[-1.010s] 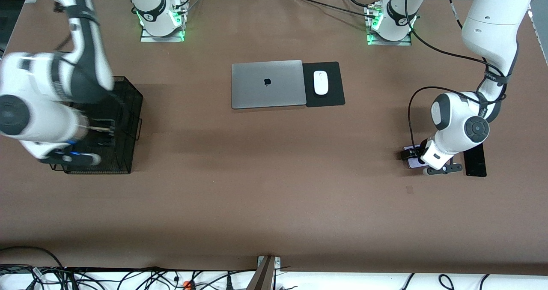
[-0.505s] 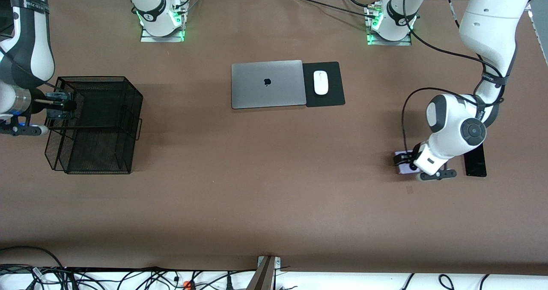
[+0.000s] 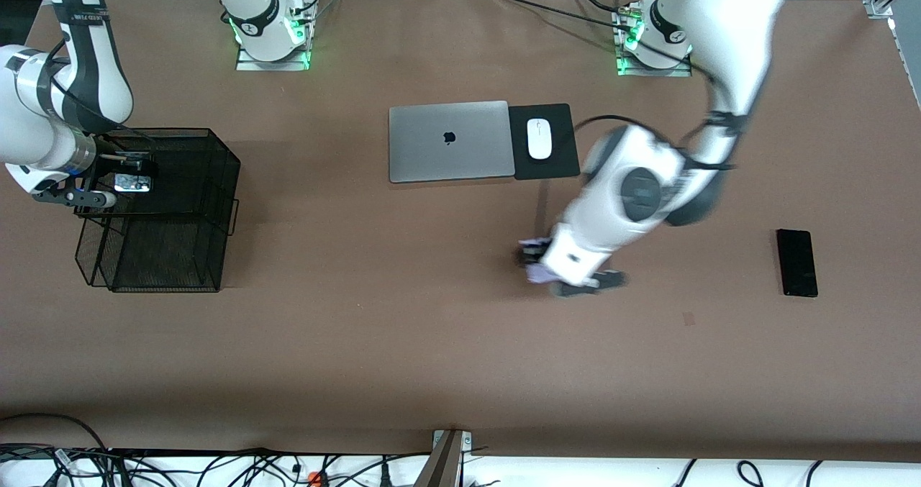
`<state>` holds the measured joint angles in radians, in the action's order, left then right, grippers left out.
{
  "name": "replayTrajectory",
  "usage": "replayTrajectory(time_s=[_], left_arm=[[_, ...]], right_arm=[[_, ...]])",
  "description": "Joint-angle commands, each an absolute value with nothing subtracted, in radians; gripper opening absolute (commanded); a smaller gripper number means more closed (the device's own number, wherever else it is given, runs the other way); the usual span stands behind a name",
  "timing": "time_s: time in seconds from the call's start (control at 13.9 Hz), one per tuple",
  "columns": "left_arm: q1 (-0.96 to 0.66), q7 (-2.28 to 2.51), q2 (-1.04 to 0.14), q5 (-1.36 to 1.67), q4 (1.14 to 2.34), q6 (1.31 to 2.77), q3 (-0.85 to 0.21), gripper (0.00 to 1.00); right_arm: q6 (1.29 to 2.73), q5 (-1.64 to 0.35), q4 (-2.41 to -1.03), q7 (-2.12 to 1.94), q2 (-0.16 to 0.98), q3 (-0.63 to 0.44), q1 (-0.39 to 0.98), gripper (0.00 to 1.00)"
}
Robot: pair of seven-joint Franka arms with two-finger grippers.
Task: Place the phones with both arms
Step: 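Set the white flip phone down near the laptop with the left gripper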
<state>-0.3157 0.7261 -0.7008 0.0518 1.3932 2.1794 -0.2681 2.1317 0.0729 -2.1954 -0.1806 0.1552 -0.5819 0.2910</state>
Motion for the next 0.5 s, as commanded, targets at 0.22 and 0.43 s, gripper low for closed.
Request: replayTrajectory(time_s=[0.22,0.43], left_arm=[[-0.587,0.828,-0.989,0.063,1.117,2.393,-0.137,0.0],[-0.692,0.839,-1.031,0.063,1.114,2.431,-0.045,0.01]], right_arm=[[1.868,0.067,-1.963,-0.195,0.115,-0.584,0.314,1.0],[1.651,0.066,-1.733,-0.199,0.158,-0.581,0.345,1.0]])
